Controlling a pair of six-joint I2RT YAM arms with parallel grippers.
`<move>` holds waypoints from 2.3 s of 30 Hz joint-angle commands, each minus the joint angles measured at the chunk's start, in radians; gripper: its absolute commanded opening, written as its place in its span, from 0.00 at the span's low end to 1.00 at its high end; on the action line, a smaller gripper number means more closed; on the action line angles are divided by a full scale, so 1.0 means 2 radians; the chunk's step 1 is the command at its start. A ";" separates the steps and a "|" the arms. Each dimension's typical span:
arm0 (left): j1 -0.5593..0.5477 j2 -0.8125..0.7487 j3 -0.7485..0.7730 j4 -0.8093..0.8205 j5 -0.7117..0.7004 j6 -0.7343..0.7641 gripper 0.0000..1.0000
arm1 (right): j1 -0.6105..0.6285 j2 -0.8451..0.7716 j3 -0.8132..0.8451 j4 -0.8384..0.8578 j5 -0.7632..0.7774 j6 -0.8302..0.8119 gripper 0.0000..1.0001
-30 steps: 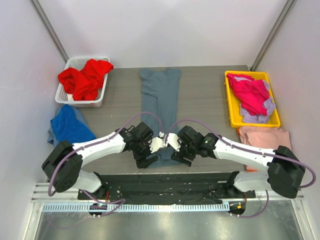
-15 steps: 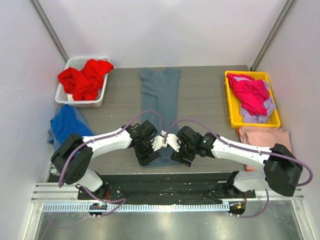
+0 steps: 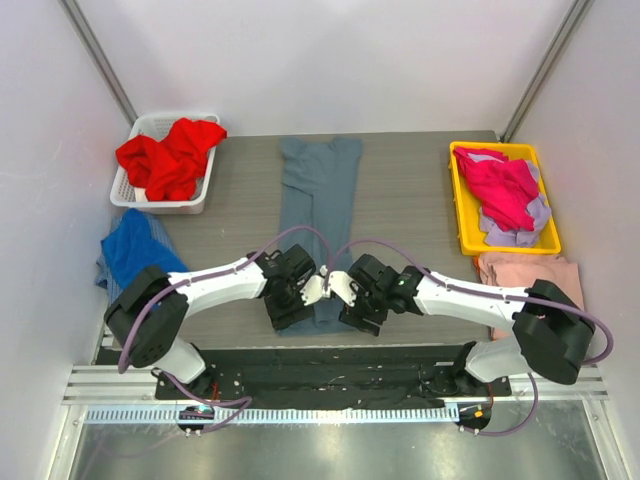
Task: Fold and stack the t-shirts
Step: Grab the bottom of the folded rectangular tshirt with both arms
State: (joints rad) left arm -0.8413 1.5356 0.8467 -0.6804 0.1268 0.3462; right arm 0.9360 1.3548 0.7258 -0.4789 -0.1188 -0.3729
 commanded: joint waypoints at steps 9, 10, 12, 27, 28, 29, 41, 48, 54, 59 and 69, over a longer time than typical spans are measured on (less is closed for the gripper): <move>-0.008 0.030 -0.003 0.000 0.026 0.006 0.60 | 0.067 0.023 0.008 0.035 0.017 -0.004 0.69; -0.009 0.030 -0.005 0.000 0.030 0.009 0.60 | 0.067 0.021 0.007 0.036 0.029 -0.008 0.69; -0.008 0.028 -0.006 0.000 0.032 0.012 0.60 | 0.067 0.008 0.002 0.035 0.037 -0.009 0.68; -0.010 0.083 0.061 -0.043 0.052 0.019 0.59 | 0.070 -0.051 0.008 0.029 0.033 0.002 0.68; -0.009 0.085 0.064 -0.044 0.050 0.019 0.59 | 0.073 -0.047 0.010 0.032 0.033 0.002 0.68; -0.009 0.087 0.071 -0.045 0.049 0.019 0.59 | 0.077 -0.041 0.010 0.035 0.033 0.002 0.68; -0.009 0.076 0.036 -0.034 0.047 0.020 0.59 | 0.113 0.004 0.018 0.049 0.045 0.000 0.68; -0.009 0.069 0.024 -0.033 0.044 0.022 0.58 | 0.115 0.033 0.030 0.070 0.051 -0.009 0.67; -0.010 0.070 0.025 -0.029 0.045 0.026 0.57 | 0.115 0.045 0.019 0.090 0.077 -0.027 0.66; -0.010 0.076 0.020 -0.028 0.047 0.026 0.53 | 0.109 0.068 0.021 0.105 0.081 -0.037 0.63; -0.010 0.074 0.008 -0.043 0.055 0.026 0.09 | 0.103 0.095 0.030 0.099 0.085 -0.040 0.13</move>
State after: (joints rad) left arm -0.8471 1.6272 0.9268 -0.7567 0.0990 0.4046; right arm 1.1503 1.5265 0.7700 -0.2790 0.0139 -0.4458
